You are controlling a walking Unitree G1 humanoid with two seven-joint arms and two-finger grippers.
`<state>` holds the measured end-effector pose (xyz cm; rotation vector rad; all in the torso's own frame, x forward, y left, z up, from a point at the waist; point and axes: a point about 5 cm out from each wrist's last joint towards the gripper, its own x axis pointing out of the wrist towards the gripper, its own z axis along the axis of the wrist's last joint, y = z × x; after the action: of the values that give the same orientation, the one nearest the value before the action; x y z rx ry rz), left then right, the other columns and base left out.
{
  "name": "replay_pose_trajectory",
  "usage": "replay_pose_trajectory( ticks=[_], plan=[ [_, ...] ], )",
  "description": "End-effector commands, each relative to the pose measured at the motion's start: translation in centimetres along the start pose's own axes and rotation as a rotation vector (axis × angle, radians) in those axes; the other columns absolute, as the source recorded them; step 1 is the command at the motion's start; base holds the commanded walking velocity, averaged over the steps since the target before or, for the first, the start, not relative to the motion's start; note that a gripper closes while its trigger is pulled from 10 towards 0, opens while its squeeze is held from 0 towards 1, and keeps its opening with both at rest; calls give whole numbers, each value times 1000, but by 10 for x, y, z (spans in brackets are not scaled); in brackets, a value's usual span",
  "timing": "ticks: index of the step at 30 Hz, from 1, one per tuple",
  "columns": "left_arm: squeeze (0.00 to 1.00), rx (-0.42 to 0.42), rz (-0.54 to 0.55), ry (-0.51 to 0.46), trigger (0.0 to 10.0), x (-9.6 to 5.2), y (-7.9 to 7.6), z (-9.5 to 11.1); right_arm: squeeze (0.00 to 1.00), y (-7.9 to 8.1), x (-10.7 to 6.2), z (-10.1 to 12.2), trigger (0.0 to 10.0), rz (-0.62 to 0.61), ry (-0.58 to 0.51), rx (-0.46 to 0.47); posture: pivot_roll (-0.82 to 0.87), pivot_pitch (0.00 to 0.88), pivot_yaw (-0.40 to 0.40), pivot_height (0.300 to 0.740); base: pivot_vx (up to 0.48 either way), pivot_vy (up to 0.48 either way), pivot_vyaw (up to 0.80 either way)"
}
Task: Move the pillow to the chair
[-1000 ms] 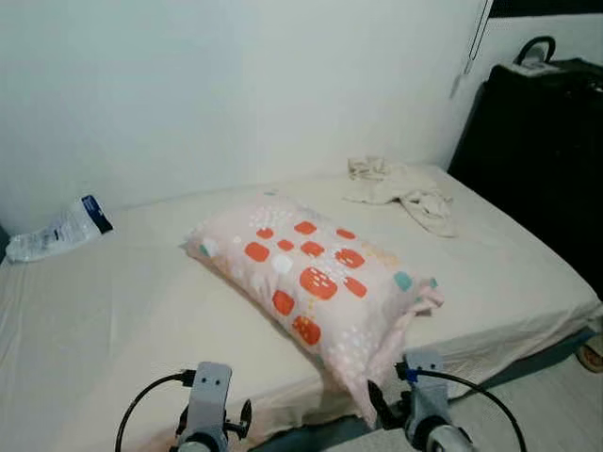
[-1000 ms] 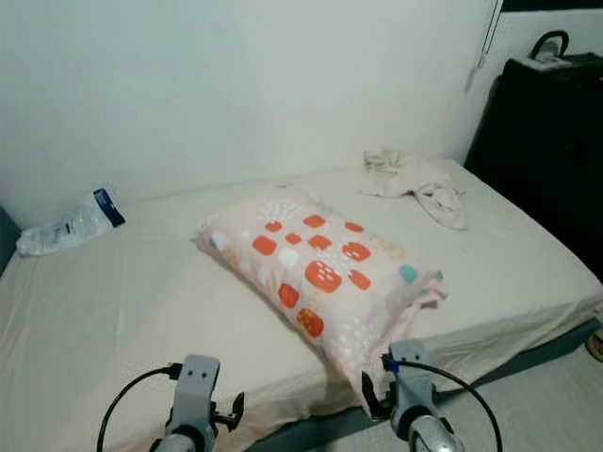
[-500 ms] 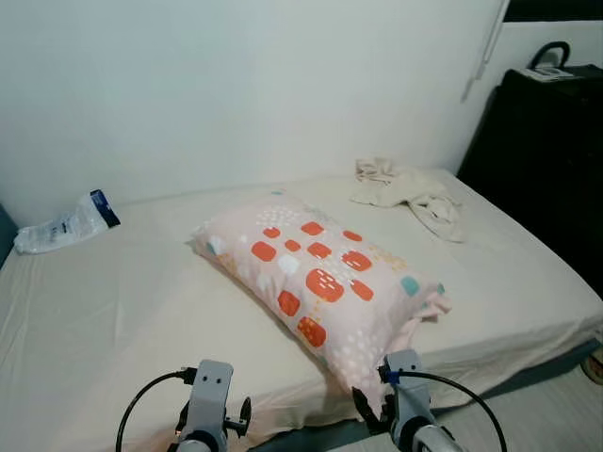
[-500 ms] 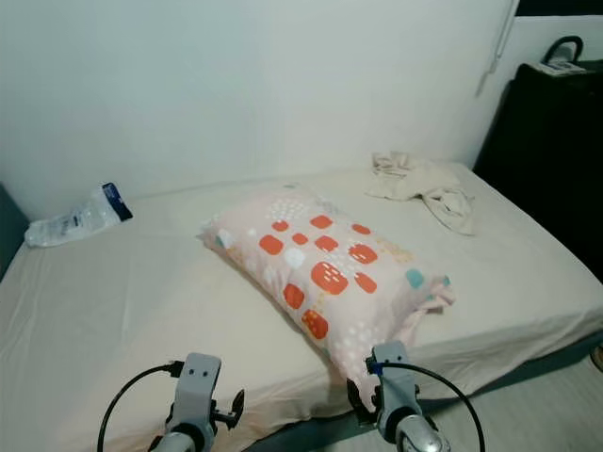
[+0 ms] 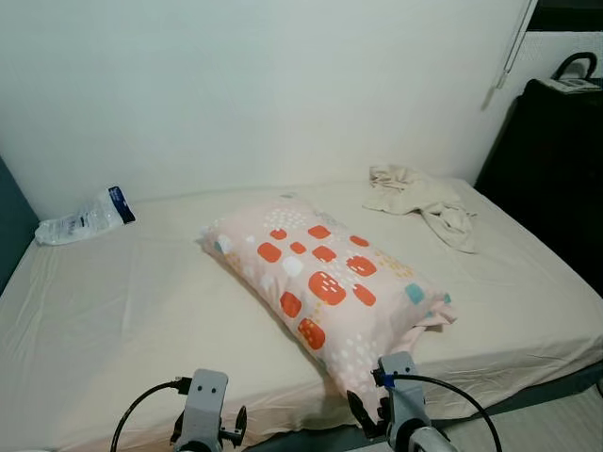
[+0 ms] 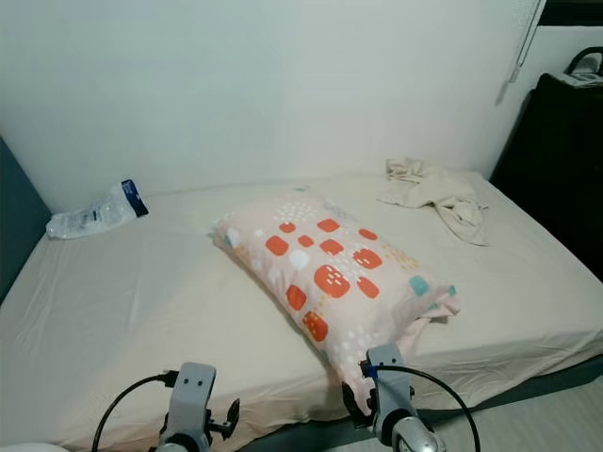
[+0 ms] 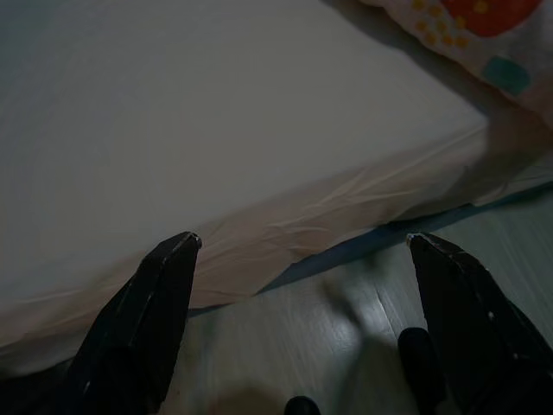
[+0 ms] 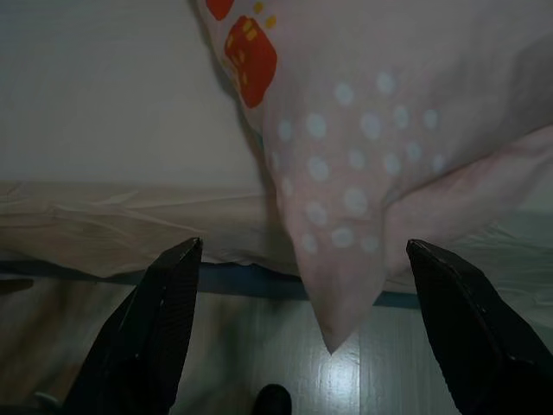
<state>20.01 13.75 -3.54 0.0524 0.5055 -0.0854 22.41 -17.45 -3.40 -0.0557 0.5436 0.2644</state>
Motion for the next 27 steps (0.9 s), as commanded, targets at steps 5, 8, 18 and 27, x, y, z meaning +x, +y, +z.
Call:
replay_pose_trajectory(
  ticks=[5,8,18,27],
  plan=[
    [0,18,-2,-13,10000,0,5,3,0,1,0,-1,10000,-12,-7,23,-17,0,-28,740,0,-286,0],
    [0,18,0,-15,10000,0,5,4,0,1,1,-1,10000,-12,-10,24,-16,0,-28,740,0,0,0],
    [0,18,-9,-20,10000,1,4,6,0,0,2,1,10000,-19,-11,35,-13,0,-27,740,0,-192,0],
    [0,17,-8,-20,10000,2,5,7,0,-1,3,1,10000,-30,-8,40,-13,0,-23,740,0,-480,0]
  ],
)
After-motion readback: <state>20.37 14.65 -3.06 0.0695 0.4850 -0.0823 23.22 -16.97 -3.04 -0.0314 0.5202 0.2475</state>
